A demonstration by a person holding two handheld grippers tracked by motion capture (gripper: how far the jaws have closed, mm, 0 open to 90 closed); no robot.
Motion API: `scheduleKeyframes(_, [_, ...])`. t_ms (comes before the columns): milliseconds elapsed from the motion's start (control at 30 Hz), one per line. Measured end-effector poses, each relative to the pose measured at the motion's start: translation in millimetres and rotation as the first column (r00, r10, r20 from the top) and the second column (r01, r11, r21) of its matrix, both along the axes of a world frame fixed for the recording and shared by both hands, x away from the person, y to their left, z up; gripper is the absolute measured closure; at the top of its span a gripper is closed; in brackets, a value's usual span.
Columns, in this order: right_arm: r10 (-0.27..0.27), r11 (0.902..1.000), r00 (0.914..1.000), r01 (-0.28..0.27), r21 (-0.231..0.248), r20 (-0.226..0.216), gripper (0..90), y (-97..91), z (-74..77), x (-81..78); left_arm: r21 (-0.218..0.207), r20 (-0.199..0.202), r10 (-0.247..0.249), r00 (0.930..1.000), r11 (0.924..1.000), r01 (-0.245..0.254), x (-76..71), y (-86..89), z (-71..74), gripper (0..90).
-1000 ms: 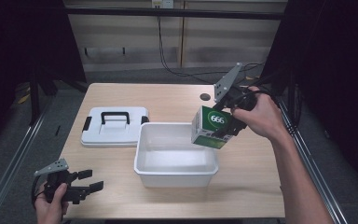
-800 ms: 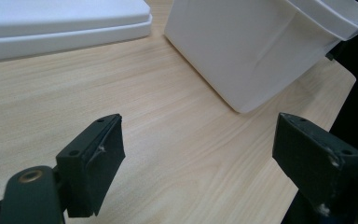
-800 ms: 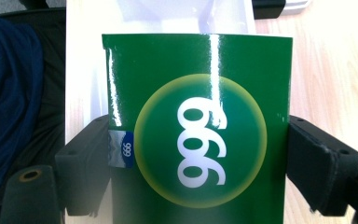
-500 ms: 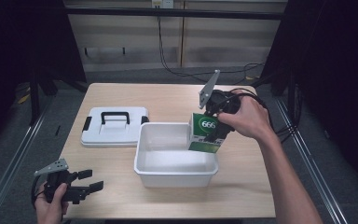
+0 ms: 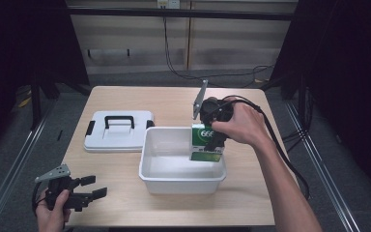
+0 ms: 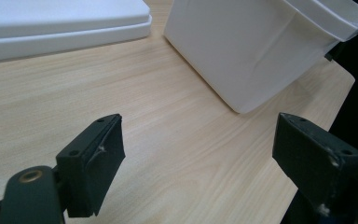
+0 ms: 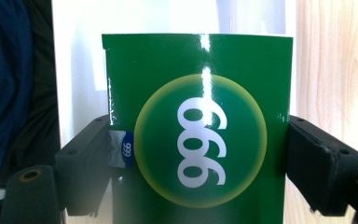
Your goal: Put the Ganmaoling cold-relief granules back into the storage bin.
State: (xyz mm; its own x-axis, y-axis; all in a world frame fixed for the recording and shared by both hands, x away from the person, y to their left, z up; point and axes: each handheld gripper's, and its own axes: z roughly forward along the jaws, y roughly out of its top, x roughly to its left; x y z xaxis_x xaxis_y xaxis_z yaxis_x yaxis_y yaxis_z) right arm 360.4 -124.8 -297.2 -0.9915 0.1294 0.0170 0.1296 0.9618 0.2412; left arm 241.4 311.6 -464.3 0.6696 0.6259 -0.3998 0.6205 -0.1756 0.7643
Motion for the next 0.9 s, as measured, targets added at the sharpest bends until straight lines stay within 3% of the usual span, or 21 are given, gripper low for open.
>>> scheduleKeyframes(67, [-0.009, 0.9997, 1.0000, 0.009, -0.023, -0.004, 16.1, 1.9, -3.8, 0.7, 0.000, 0.002, 0.000, 1.0000, 1.0000, 0.000, 0.0, -0.3, 0.2, 16.6])
scheduleKeyframes(467, [0.005, 0.9985, 0.9998, -0.006, -0.054, -0.017, 16.1, 8.2, -18.7, 4.6, 0.002, 0.001, -0.002, 1.0000, 1.0000, 0.002, 0.8, -0.6, 0.4, 16.6])
scheduleKeyframes(900, [-0.006, 0.9995, 0.9986, 0.005, -0.030, -0.052, 16.0, 1.7, -36.2, 11.0, 0.009, -0.007, -0.008, 0.9999, 0.9999, 0.008, 2.0, -3.6, -1.2, 16.6])
